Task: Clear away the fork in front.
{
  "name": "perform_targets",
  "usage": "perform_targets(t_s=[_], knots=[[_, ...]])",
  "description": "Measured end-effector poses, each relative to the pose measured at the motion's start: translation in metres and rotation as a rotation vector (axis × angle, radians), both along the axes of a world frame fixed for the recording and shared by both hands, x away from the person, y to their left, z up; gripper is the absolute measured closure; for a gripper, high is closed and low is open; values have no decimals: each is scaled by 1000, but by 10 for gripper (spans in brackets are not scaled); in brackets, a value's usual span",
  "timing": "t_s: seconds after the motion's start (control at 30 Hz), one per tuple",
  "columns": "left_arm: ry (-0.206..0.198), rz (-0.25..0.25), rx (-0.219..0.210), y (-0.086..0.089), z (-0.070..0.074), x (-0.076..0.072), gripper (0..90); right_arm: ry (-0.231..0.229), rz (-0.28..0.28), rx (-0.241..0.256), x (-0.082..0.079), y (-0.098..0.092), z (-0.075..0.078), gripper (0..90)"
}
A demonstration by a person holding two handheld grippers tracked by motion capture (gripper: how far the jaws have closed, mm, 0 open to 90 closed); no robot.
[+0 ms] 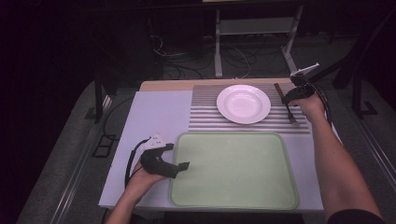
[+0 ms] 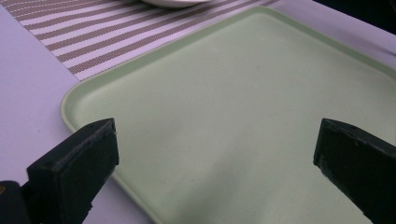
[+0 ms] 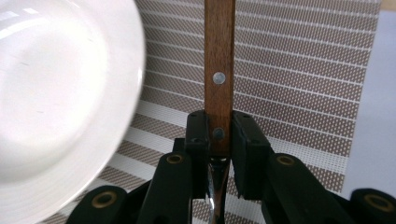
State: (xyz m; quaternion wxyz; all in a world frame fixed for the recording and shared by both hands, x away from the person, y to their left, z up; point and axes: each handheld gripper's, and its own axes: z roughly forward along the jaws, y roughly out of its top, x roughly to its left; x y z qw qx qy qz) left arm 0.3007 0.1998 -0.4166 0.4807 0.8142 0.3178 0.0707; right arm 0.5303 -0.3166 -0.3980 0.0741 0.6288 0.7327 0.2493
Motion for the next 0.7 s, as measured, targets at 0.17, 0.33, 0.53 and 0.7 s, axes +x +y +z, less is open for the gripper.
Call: perform_targets(t_s=[0.17, 0.33, 0.53, 0.7], knots=[[3, 2, -1, -2, 0, 1, 0, -48, 4, 35, -10, -5, 10, 767], [5, 1, -1, -1, -1, 1, 0, -110, 28, 64, -24, -7, 17, 767], [7, 9, -7, 1, -1, 2, 0, -184, 74, 117, -46, -5, 28, 767], [5, 7, -3, 0, -1, 1, 0, -228, 112, 137, -59, 1, 36, 767]])
